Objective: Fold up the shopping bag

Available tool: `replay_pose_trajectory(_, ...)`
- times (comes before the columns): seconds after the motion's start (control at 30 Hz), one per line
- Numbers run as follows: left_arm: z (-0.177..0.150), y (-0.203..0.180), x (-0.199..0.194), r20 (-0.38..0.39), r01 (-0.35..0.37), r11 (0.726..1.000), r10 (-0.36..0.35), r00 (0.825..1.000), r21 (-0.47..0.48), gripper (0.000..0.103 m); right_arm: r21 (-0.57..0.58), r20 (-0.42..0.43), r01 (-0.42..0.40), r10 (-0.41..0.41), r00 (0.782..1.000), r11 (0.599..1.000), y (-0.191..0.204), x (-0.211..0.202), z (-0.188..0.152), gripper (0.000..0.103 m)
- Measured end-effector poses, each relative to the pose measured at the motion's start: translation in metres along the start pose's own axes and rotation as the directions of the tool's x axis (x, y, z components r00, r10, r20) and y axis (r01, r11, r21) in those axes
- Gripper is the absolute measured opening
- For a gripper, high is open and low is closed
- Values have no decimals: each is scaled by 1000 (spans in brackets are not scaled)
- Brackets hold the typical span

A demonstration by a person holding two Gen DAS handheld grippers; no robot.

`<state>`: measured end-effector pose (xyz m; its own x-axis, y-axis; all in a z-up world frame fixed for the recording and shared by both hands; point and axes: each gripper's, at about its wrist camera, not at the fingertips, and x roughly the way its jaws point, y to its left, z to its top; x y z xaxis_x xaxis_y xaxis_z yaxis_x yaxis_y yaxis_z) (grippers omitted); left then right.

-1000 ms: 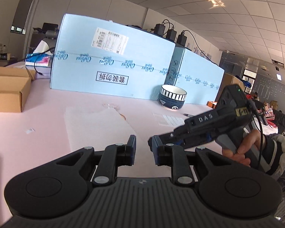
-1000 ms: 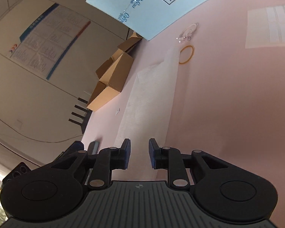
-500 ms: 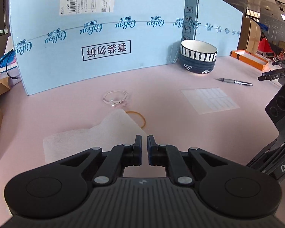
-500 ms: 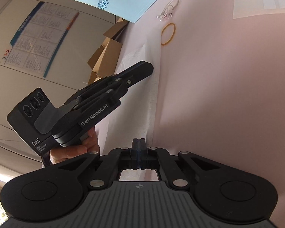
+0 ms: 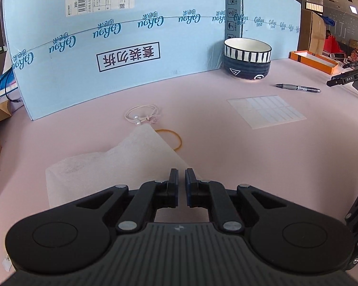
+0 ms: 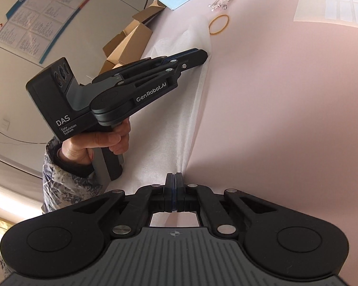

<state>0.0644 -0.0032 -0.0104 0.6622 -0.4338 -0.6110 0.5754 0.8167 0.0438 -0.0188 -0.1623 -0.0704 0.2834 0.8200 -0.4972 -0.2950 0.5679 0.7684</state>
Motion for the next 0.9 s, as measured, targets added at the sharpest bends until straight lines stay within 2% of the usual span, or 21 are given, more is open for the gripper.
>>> replay_pose_trajectory(0.3, -1, -4, -1, 13, -20, 1000, 20, 1000, 21, 6, -149, -56, 64, -73, 996, 987, 32, -9, -25, 0)
replay_pose_trajectory(0.4, -2, -10, -1, 17, -42, 998, 42, 999, 50, 6, -224, -38, 104, -115, 993, 969, 47, -12, -32, 4)
replay_pose_trajectory(0.5, 0, -9, -6, 26, -62, 997, 61, 998, 53, 7, -342, 65, 184, -172, 983, 921, 67, -26, -39, 22)
replay_pose_trajectory(0.53, 2, -7, -12, 36, -70, 997, 68, 997, 42, 7, -379, 114, 211, -181, 977, 901, 74, -33, -42, 28)
replay_pose_trajectory(0.6, 5, -3, -32, 72, -76, 997, 74, 995, 19, 7, -411, 150, 210, -162, 975, 887, 81, -41, -42, 29)
replay_pose_trajectory(0.73, -1, 1, -81, 139, -50, 999, 47, 989, 16, 11, -427, 119, 180, -142, 983, 886, 81, -28, -41, 29)
replay_pose_trajectory(0.8, -22, 5, -102, 131, -21, 999, 25, 991, -33, 12, -437, 88, 164, -140, 986, 884, 79, -12, -40, 29)
replay_pose_trajectory(0.9, -55, 6, -117, 71, -8, 996, 15, 997, -92, 11, -461, 69, 175, -161, 984, 870, 78, 5, -40, 28)
